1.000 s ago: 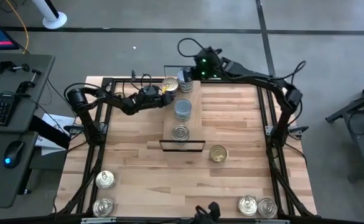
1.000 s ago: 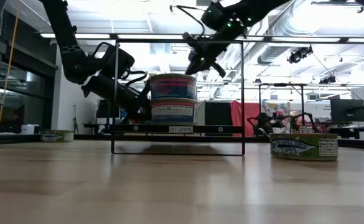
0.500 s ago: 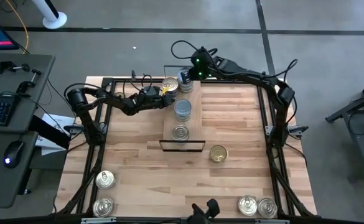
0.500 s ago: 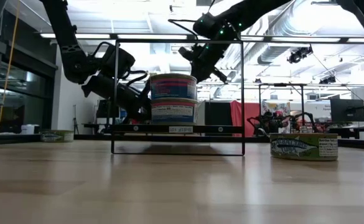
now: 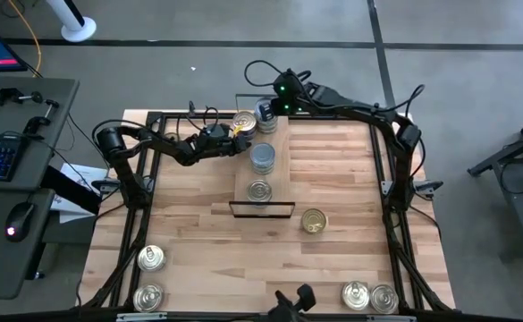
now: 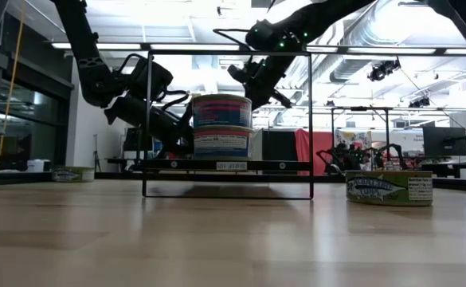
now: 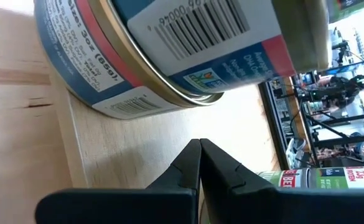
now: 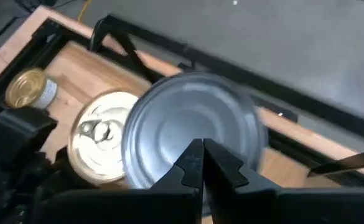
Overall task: Stack canned seafood by type on shelf
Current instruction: Adjust the green tuna can
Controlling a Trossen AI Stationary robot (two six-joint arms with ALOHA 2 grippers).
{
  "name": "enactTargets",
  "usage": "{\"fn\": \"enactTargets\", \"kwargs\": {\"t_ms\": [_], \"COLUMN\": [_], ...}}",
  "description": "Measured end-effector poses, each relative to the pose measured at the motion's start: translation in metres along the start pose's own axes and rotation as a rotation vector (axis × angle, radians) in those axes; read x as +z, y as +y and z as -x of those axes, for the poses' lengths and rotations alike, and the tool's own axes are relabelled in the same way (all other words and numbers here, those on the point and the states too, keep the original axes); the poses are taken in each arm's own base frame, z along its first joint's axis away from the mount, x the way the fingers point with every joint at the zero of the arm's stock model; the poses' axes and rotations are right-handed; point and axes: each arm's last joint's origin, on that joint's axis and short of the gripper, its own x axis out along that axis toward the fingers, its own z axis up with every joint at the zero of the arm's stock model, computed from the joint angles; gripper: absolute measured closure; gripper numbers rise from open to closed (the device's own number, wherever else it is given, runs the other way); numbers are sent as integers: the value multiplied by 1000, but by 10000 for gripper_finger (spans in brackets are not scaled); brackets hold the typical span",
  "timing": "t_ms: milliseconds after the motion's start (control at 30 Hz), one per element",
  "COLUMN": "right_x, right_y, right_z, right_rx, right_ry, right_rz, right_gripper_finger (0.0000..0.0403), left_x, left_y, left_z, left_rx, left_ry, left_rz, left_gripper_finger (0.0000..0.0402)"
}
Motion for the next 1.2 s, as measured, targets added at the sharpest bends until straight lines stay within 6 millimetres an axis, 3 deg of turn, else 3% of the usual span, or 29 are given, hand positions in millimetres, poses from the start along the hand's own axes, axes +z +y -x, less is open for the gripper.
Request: {"fn": "enactTargets", "kwargs": {"t_ms": [267, 867, 1200], "right_x": [-7, -11, -9], "right_y": [1, -2, -2], "right_z": [-1, 18, 33], "right_rx": [-17, -33, -27], "right_ry": [57, 139, 141], "right_rz": [31, 61, 71], "right_gripper_finger": [403, 403, 403], "left_x": [-1, 0, 2], "left_y": [0, -1, -14], "left_z": [0, 0, 3], "left_rx": [2, -14, -139], "left_ry": [3, -4, 27], "left_rz": [0, -38, -17], "left_gripper_finger": [402, 402, 402]}}
